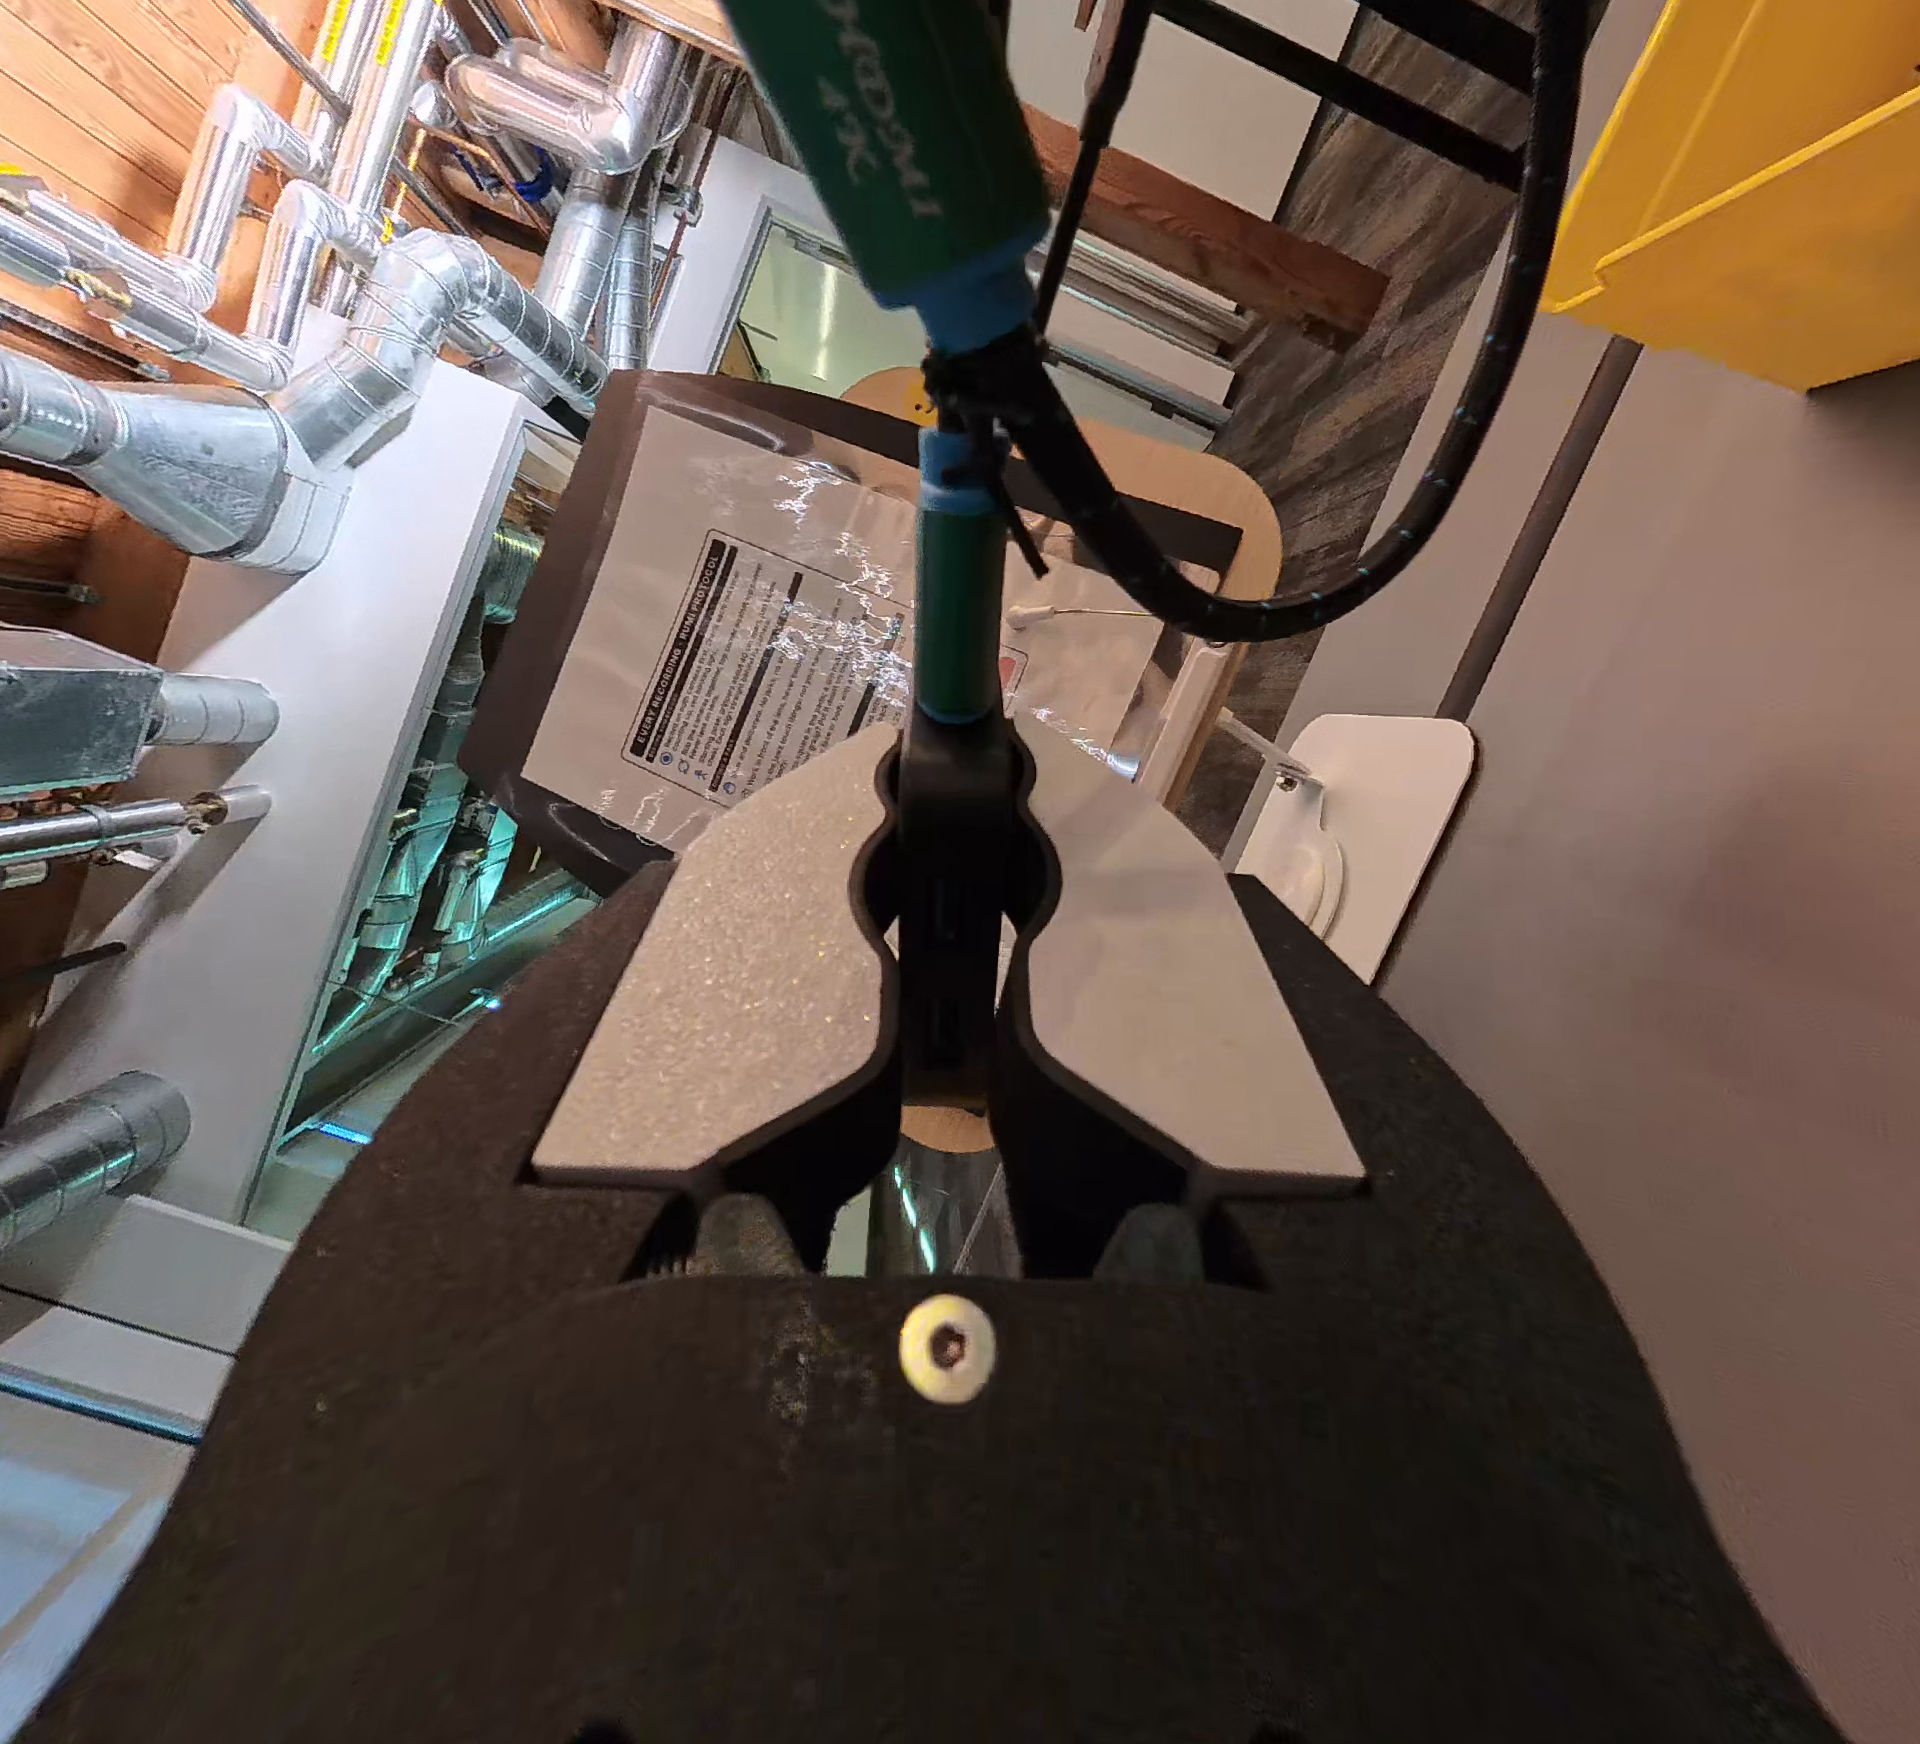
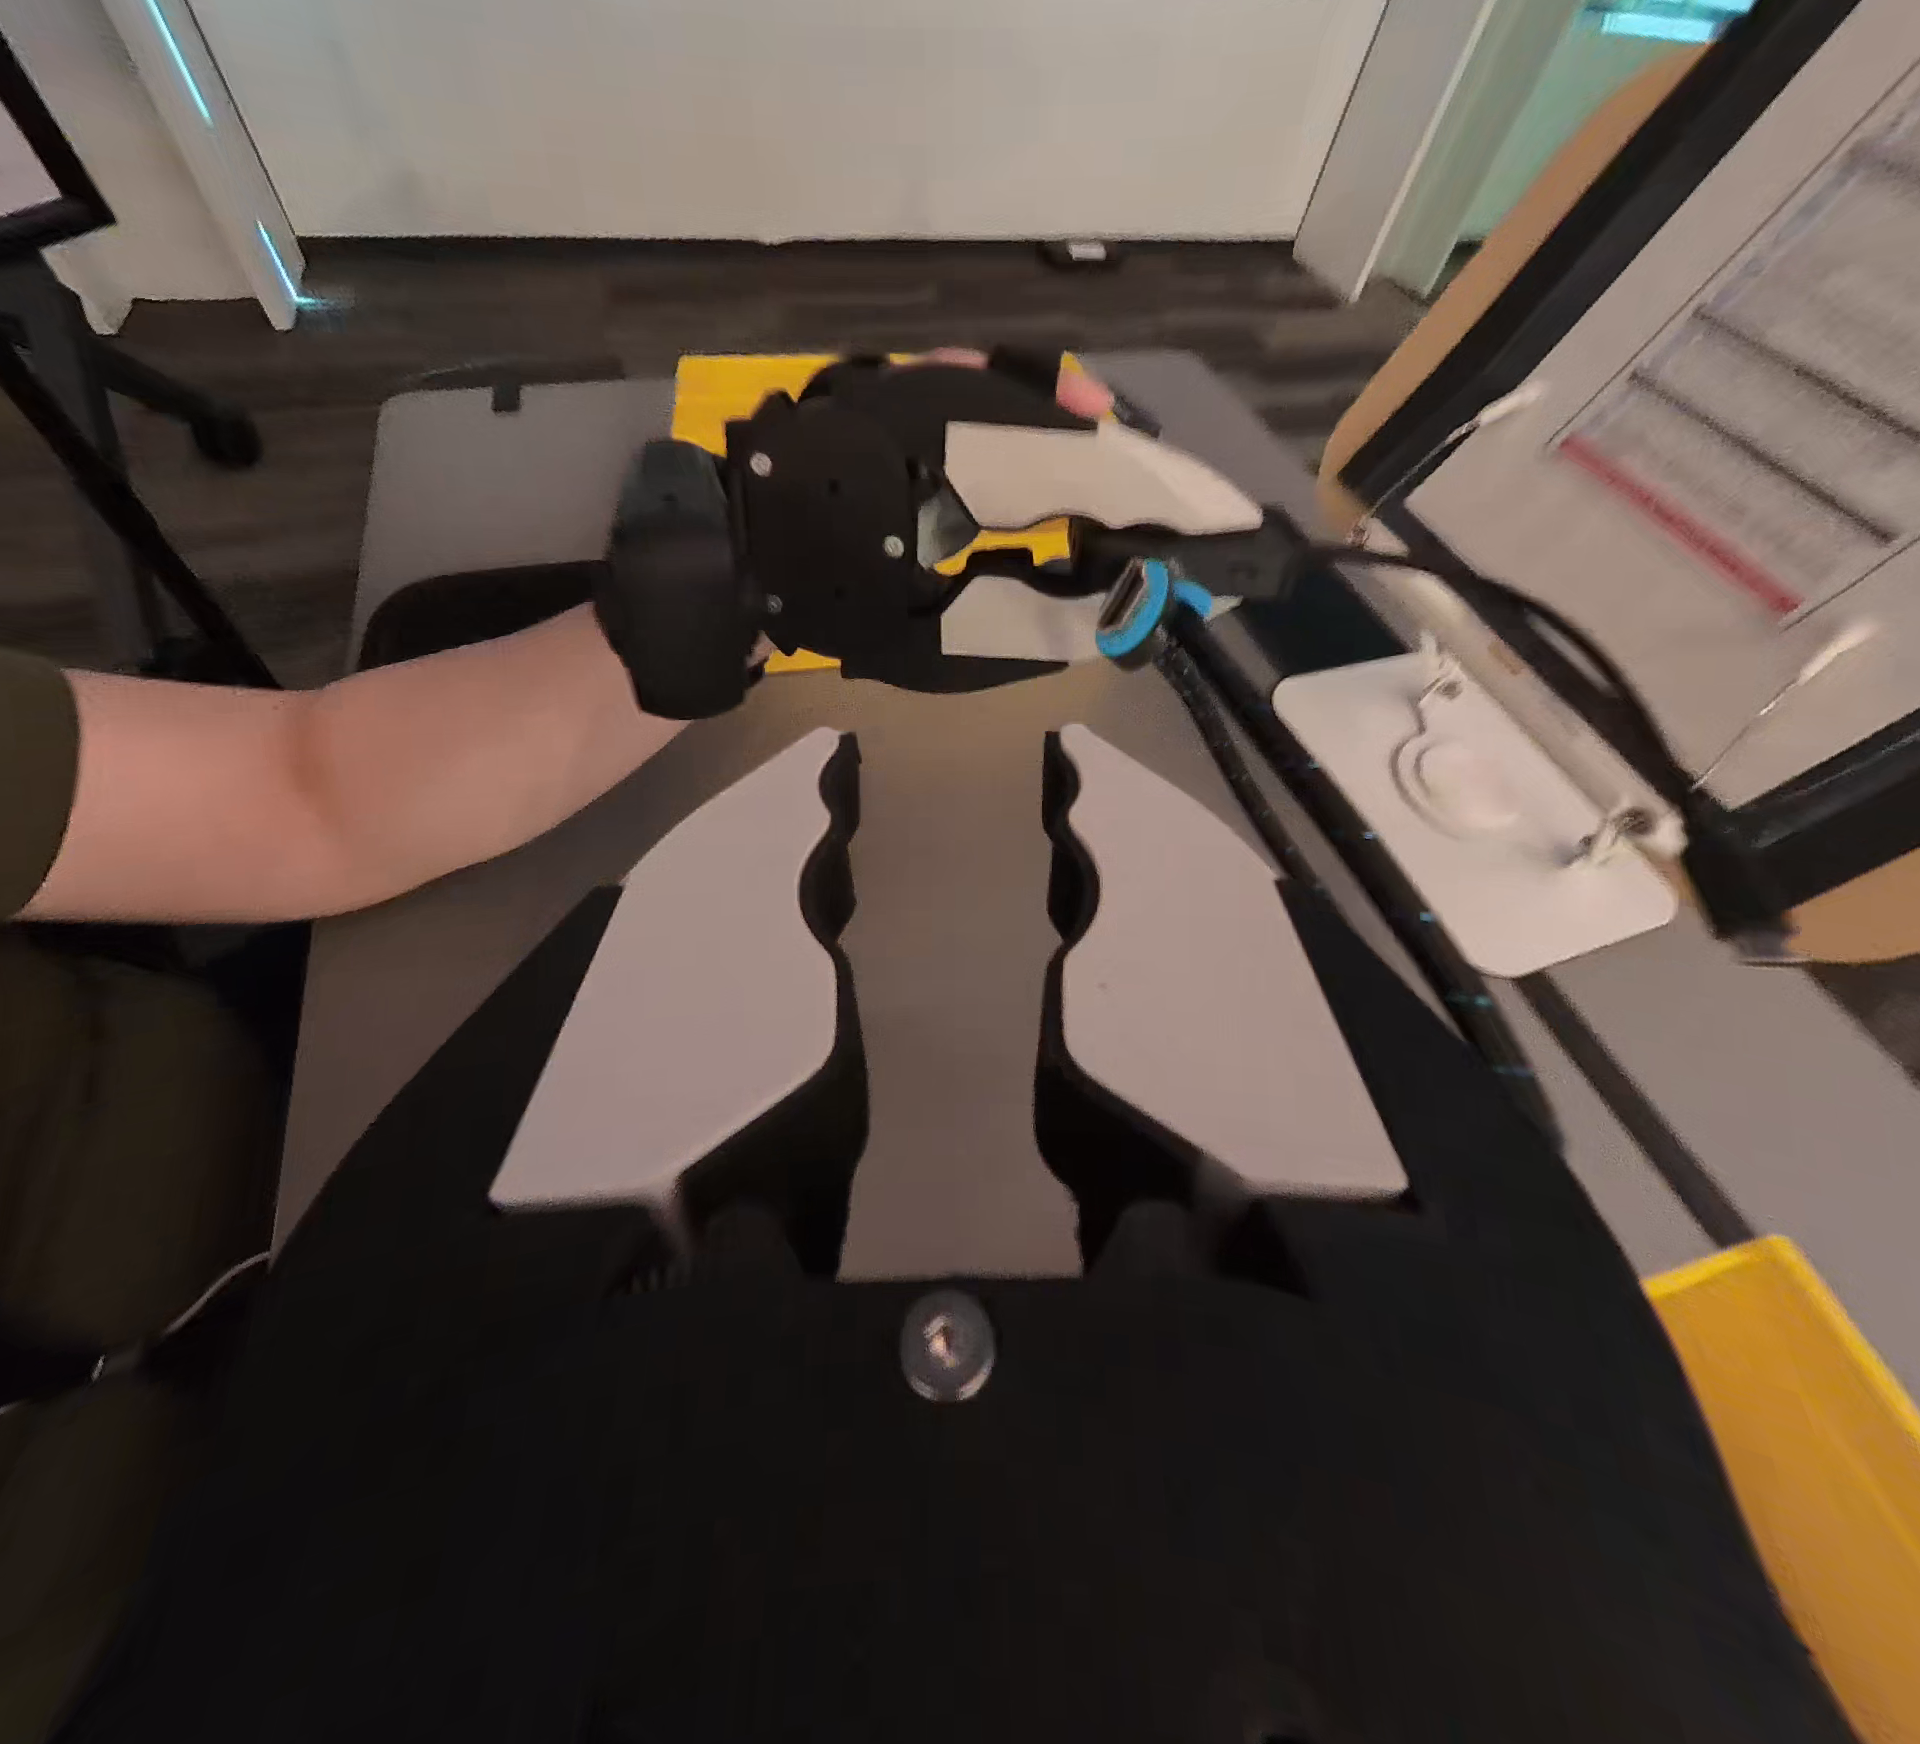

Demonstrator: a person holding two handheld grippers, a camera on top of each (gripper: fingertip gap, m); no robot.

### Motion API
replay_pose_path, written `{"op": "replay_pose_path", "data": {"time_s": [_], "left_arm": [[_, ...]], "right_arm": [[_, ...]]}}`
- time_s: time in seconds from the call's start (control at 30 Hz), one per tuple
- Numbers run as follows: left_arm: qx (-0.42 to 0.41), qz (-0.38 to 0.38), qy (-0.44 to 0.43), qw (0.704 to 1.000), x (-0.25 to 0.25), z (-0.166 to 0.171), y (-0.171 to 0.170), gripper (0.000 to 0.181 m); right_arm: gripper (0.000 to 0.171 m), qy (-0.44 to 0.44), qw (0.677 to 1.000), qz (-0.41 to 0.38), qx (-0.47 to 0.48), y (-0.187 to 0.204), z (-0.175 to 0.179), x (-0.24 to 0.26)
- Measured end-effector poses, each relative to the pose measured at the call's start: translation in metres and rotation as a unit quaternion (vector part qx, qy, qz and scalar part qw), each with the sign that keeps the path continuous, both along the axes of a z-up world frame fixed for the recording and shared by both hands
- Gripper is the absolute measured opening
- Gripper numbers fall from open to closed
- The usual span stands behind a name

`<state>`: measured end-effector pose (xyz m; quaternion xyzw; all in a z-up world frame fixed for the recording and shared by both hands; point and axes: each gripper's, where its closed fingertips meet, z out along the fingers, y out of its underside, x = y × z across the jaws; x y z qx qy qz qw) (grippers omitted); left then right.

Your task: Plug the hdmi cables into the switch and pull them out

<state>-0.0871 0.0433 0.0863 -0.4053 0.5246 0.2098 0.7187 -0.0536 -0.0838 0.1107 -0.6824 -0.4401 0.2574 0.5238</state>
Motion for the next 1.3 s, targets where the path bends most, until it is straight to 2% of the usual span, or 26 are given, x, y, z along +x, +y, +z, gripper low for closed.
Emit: {"op": "replay_pose_path", "data": {"time_s": [0.13,0.2,0.3,0.47,0.6,0.73,1.03,1.17,1.3], "left_arm": [[0.008,0.005,-0.008,1.0,-0.001,0.006,-0.002,0.013],[0.012,0.002,-0.01,1.0,0.0,0.007,-0.005,0.013],[0.023,-0.009,-0.01,1.0,0.006,0.009,-0.01,0.014],[0.036,-0.02,0.002,0.999,0.014,0.005,-0.014,0.013],[0.051,-0.032,0.007,0.998,0.019,0.005,-0.019,0.013],[0.066,-0.033,0.017,0.997,0.022,0.003,-0.022,0.013],[0.146,-0.029,0.018,0.989,0.022,0.005,-0.025,0.014],[0.12,-0.036,-0.017,0.992,0.024,0.005,-0.025,0.014],[0.102,-0.031,-0.028,0.994,0.025,0.001,-0.022,0.014]], "right_arm": [[0.041,0.029,0.998,-0.062,-0.01,0.038,-0.022,-0.02],[0.05,0.052,0.994,-0.1,0.013,0.057,-0.027,-0.025],[0.053,0.094,0.982,-0.146,0.07,0.074,-0.025,-0.023],[0.047,0.136,0.973,-0.136,0.13,0.07,-0.01,-0.021],[0.04,0.12,0.973,-0.136,0.144,0.069,-0.011,-0.021],[0.025,0.111,0.974,-0.138,0.143,0.07,-0.014,-0.021],[0.024,0.075,0.975,-0.127,0.165,0.066,-0.018,-0.022],[0.024,0.068,0.973,-0.125,0.182,0.066,-0.018,-0.021],[0.023,0.07,0.977,-0.121,0.159,0.068,-0.021,-0.018]]}}
